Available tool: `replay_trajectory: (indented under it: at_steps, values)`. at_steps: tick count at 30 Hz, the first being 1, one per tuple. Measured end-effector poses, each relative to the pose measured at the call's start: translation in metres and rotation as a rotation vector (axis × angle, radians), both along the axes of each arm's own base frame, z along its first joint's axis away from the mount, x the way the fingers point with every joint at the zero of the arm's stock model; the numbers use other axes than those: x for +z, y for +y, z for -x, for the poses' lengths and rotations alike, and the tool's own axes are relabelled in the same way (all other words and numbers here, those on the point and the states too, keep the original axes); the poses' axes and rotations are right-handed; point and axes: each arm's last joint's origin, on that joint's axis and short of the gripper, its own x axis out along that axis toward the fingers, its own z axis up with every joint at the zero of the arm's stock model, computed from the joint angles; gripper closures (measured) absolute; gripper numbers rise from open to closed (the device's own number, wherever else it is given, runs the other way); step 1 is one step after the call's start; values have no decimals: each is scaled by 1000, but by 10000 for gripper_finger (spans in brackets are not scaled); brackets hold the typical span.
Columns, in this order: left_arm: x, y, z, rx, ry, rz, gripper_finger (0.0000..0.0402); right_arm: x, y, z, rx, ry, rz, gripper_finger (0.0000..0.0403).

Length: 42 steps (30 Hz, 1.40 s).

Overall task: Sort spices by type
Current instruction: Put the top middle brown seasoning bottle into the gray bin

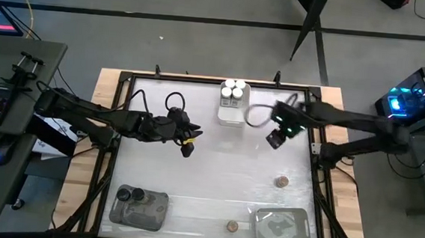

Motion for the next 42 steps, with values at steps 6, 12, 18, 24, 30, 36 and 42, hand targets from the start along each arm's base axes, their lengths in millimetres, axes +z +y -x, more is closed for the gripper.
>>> replay_trajectory:
  at_steps: [6, 12, 18, 24, 30, 36, 42]
  values:
    - [0, 12, -1, 26, 9, -29, 318, 34, 74, 27, -36, -389, -171, 223]
    - [0, 26, -2, -15, 25, -9, 318, 27, 148, 21, -8, -527, -279, 223]
    - [-1, 36, -3, -16, 34, -7, 318, -3, 223, 6, 87, -484, -448, 223]
    - [-1, 43, -2, -6, 41, -23, 318, -30, 268, 5, 60, -434, -457, 223]
    - [-1, 47, -2, 8, 41, -23, 318, -66, 280, 4, -21, -376, -321, 223]
    - [-1, 48, -2, 10, 41, -20, 318, -87, 285, -1, -39, -335, -263, 223]
    - [-1, 47, -2, -3, 40, -12, 318, -90, 283, 1, -29, -300, -232, 178]
